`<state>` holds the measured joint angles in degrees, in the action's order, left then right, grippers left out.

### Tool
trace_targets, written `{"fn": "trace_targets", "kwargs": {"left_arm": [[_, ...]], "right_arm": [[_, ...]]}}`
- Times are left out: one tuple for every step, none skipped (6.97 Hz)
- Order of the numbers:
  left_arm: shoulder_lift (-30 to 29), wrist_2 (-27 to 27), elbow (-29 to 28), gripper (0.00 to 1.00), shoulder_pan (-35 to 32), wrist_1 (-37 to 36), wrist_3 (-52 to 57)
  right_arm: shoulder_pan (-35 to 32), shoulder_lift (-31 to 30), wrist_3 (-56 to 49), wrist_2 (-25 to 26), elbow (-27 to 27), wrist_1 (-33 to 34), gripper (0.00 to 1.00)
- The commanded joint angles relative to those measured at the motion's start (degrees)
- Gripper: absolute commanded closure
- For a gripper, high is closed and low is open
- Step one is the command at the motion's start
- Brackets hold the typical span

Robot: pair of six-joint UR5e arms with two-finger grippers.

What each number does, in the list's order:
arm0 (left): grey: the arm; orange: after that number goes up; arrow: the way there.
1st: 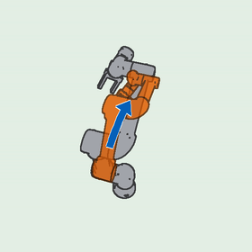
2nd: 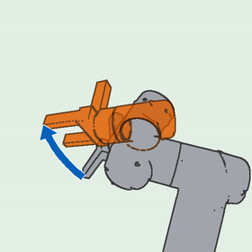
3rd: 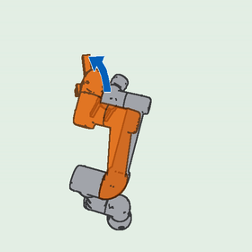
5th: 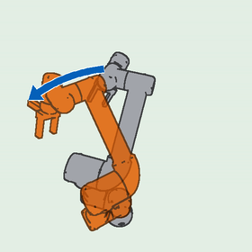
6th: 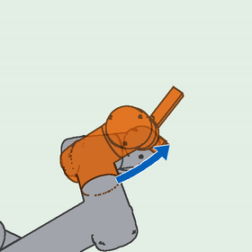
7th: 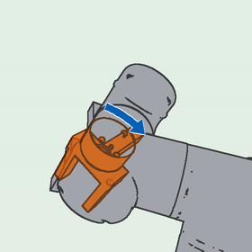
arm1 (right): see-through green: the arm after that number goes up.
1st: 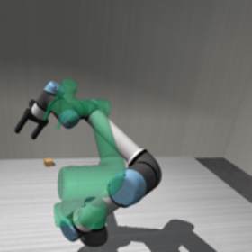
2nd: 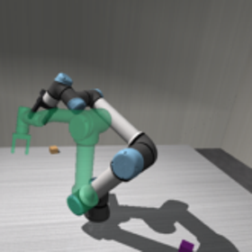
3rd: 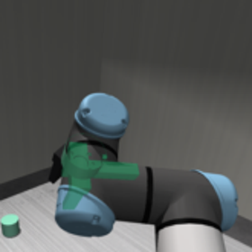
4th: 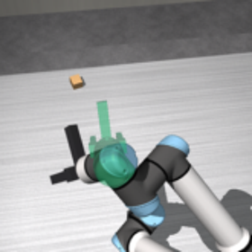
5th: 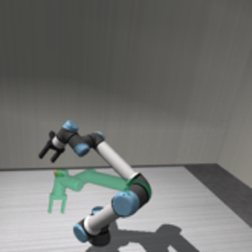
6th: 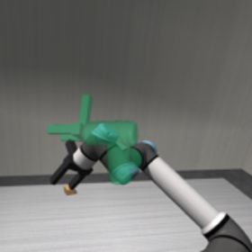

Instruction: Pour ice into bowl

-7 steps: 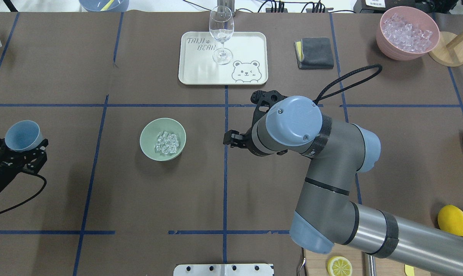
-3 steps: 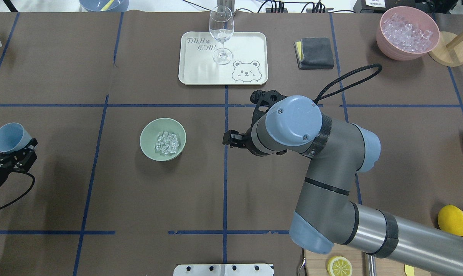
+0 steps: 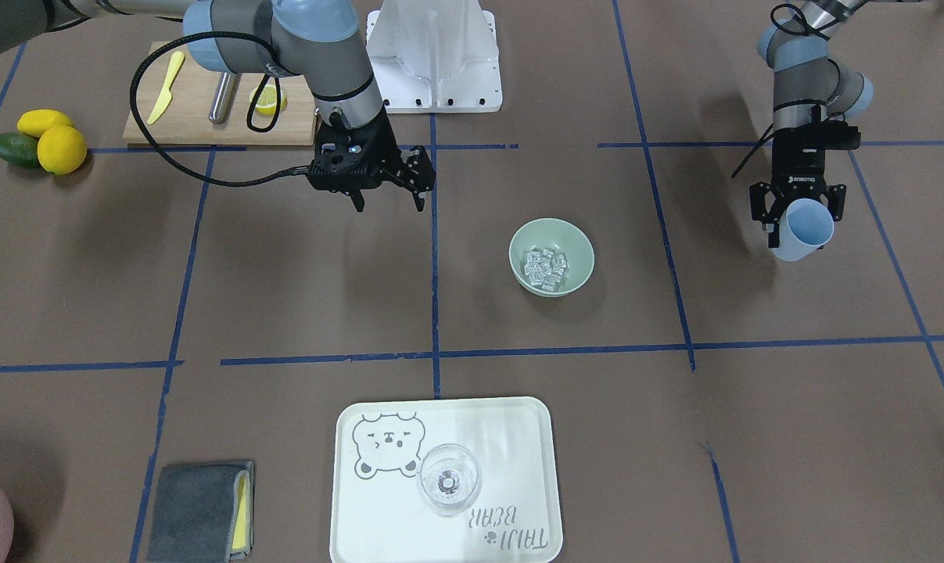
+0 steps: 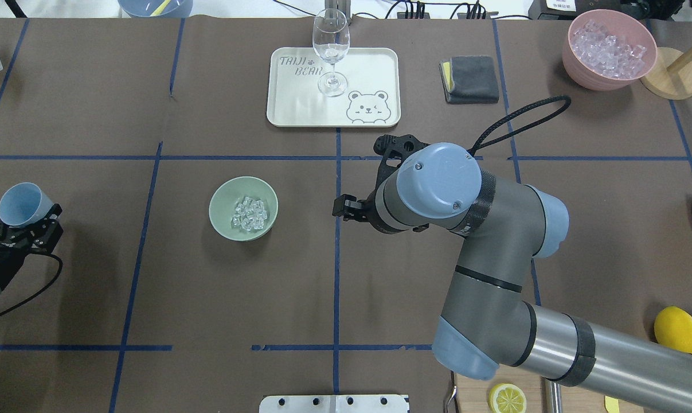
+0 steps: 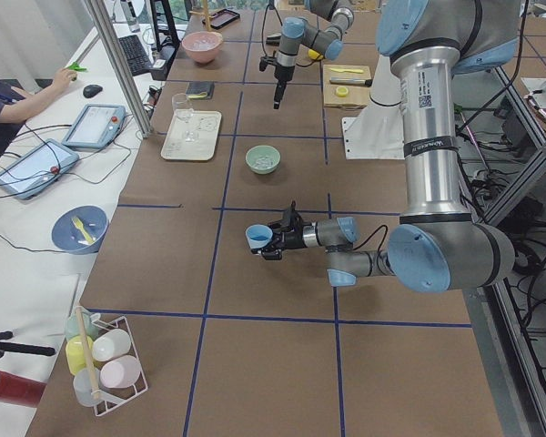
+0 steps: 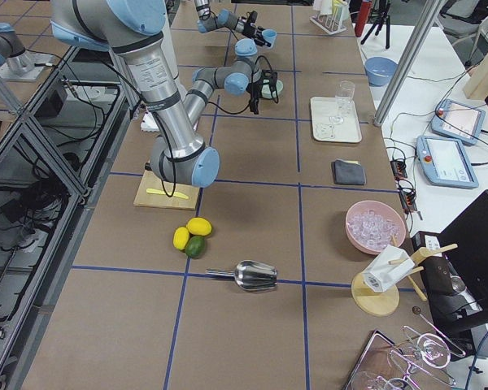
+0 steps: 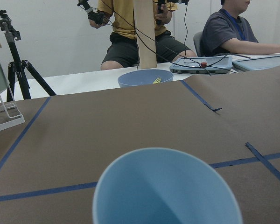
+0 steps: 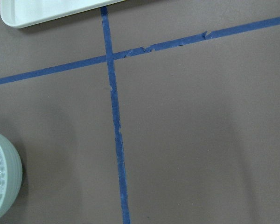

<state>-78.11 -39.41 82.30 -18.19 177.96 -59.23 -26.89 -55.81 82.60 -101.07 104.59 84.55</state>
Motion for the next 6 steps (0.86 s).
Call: {"fn": "trace_targets", "kwargs": {"left_arm": [[-1.1,0.1,-2.2,1.0,0.3,0.0,-3.9],[-1.1,0.0,-2.2,1.0,0.3,0.0,-6.1],[-1.2,-0.1,-2.1,0.9,0.3,0.1,-6.6],[-1.3,-0.5,-2.0,0.66,0.3,0.1,-6.5],[-1.3,-0.7,-2.1,0.52,0.3,0.1,-6.3],[-1.3,-0.7,-2.1,0.32,0.3,0.2,-6.3]], "right_arm": [[0.0,0.0,-0.1,0.0,0.0,0.0,0.0],[0.0,0.0,-0.1,0.0,0.1,0.0,0.0],[-0.1,0.0,-0.1,0.0,0.3,0.0,0.0],[-0.1,-0.1,-0.1,0.0,0.3,0.0,0.0],[0.0,-0.1,-0.1,0.0,0.3,0.0,0.0],[-0.1,-0.1,-0.1,0.0,0.3,0.0,0.0]]}}
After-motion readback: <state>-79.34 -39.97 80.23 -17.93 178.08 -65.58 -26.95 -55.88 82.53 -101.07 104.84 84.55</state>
